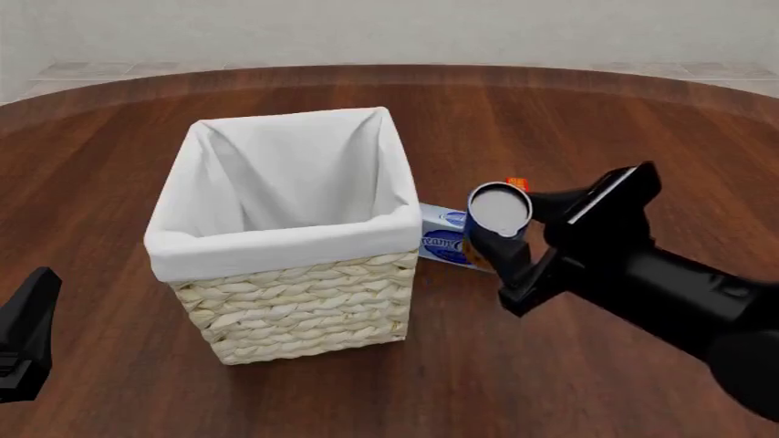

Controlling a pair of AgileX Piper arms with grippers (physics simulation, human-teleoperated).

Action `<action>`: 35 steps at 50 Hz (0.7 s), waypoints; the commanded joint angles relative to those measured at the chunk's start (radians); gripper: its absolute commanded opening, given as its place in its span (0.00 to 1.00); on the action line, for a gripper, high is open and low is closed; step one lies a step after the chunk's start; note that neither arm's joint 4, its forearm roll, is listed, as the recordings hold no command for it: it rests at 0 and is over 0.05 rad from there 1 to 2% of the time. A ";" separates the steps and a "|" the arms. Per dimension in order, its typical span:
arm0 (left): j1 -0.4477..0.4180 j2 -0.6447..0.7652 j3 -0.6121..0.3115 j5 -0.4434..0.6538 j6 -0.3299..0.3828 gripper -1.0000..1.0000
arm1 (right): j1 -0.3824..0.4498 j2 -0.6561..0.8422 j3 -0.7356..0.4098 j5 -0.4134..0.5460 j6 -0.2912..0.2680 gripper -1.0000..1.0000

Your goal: Pick up the alphabet soup and put it in the basket.

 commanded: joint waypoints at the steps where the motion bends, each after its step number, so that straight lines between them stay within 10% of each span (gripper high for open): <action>1: 0.000 0.000 0.000 0.000 0.000 1.00 | 0.001 -0.031 -0.047 0.033 0.007 0.00; 35: 0.000 0.000 0.000 0.000 0.000 1.00 | 0.009 -0.006 -0.223 0.068 -0.045 0.00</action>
